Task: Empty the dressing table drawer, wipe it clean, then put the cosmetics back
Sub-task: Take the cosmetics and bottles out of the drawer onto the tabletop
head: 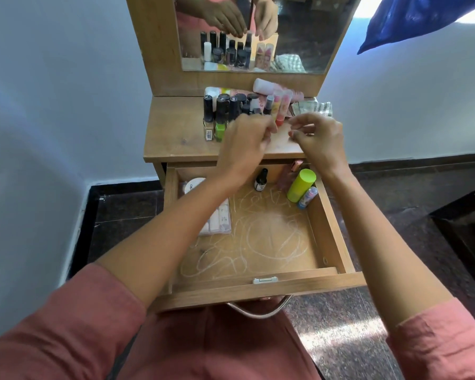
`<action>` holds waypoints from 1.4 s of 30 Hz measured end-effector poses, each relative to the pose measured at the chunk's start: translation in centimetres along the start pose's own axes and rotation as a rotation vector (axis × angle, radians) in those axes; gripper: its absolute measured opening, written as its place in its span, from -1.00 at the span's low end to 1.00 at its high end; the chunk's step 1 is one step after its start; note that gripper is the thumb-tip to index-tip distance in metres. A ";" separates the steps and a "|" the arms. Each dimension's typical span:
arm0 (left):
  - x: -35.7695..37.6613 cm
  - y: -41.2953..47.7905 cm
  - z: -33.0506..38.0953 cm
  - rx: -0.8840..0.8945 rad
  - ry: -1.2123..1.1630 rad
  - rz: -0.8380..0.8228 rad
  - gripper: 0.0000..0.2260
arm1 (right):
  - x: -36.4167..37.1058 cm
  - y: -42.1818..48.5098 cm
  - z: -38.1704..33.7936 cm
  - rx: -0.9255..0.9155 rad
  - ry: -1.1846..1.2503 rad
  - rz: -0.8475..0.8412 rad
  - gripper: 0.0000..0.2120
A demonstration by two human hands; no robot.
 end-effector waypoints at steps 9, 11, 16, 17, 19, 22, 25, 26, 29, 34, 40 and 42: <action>6.4 -3.9 -0.2 -0.040 0.041 -0.234 -0.78 | -3.3 -4.3 4.2 0.074 -0.068 0.044 -0.83; 7.6 -4.3 -0.4 -0.040 0.095 -0.279 -0.72 | -3.6 -5.3 5.6 0.108 -0.131 0.053 -0.82; 9.2 -4.8 -0.4 -0.056 0.133 -0.327 -0.75 | -3.3 -7.2 8.0 0.185 -0.255 -0.006 -0.87; 9.3 -4.8 -0.3 -0.056 0.136 -0.327 -0.76 | -3.1 -7.4 8.2 0.192 -0.264 -0.028 -0.86; 9.5 -4.9 -0.3 -0.047 0.154 -0.332 -0.77 | -2.7 -7.7 8.3 0.198 -0.282 -0.048 -0.84; 9.5 -5.3 -0.4 -0.031 0.162 -0.327 -0.74 | -2.4 -7.8 8.1 0.169 -0.348 -0.049 -0.85; 9.2 -5.3 -0.7 -0.051 0.134 -0.329 -0.73 | -2.2 -7.8 8.1 0.161 -0.428 -0.074 -0.85; 9.0 -5.2 -0.7 -0.056 0.122 -0.334 -0.75 | -2.2 -7.8 8.1 0.165 -0.449 -0.089 -0.85; 8.7 -5.1 -1.0 -0.064 0.101 -0.352 -0.76 | -2.0 -8.0 8.1 0.178 -0.480 -0.123 -0.82; 8.1 -5.5 -1.2 -0.120 0.041 -0.332 -0.78 | -1.7 -8.2 7.8 0.171 -0.431 -0.160 -0.83; 6.1 -4.2 0.5 -0.049 -0.010 -0.350 -0.78 | -1.9 -7.4 5.5 0.165 -0.312 -0.141 -0.79; 4.6 -3.3 1.3 -0.010 -0.026 -0.330 -0.77 | -2.4 -6.3 4.1 0.124 -0.300 -0.110 -0.78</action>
Point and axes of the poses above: each hand's wrist, its own y-axis towards the middle knuckle, its own x-axis out of the palm, z = x × y, the point moved 5 cm from there along y, towards the middle knuckle, and after that the axes turned 15 degrees about y, right-handed, at the moved point
